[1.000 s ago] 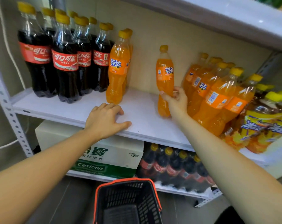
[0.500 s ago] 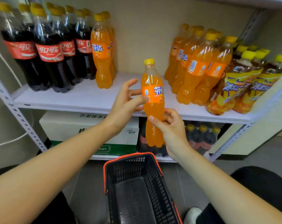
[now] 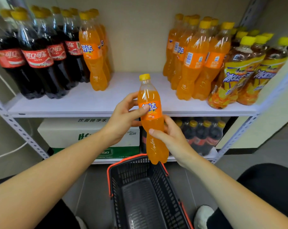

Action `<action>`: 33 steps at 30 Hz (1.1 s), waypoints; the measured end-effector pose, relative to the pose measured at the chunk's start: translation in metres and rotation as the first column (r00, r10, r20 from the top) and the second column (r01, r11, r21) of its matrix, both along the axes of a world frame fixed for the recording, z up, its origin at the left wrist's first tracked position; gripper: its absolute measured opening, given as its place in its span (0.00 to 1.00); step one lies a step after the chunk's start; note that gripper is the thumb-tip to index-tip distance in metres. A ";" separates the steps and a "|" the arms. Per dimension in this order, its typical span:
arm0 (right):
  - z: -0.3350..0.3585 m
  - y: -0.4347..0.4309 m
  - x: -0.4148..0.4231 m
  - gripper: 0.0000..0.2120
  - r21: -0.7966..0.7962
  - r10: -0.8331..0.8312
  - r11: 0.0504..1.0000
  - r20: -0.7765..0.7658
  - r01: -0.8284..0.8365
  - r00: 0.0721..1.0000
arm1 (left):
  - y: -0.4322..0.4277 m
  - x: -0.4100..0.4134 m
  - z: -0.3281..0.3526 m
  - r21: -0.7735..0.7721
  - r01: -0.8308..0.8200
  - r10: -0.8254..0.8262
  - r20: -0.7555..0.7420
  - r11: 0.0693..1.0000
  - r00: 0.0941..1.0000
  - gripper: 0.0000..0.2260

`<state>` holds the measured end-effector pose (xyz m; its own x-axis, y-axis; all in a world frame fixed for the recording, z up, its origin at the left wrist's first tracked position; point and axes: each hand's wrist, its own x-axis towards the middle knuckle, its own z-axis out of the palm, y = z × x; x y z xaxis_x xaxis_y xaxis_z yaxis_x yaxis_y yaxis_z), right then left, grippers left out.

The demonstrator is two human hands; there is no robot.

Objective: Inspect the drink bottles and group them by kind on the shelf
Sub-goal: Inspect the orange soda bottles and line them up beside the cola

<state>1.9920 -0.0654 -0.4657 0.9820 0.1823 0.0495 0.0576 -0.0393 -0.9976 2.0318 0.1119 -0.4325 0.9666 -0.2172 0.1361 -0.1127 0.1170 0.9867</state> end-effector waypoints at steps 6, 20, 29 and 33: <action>0.001 0.000 -0.002 0.23 0.073 -0.020 0.997 0.038 0.017 0.999 | 0.001 0.003 0.001 -0.072 0.056 -0.061 -0.070 0.996 0.996 0.18; 0.007 0.001 0.005 0.28 -0.023 0.156 0.987 -0.072 -0.158 0.985 | 0.018 0.000 0.012 0.045 0.053 -0.057 0.074 0.998 0.996 0.25; 0.001 0.008 0.004 0.28 -0.147 0.012 0.989 0.073 -0.001 0.997 | 0.018 -0.003 0.015 0.090 -0.011 0.001 0.111 0.996 0.994 0.29; 0.005 0.005 0.007 0.29 -0.119 0.114 0.987 0.012 -0.112 0.993 | 0.026 -0.001 0.018 0.061 -0.028 0.023 0.081 0.998 0.996 0.27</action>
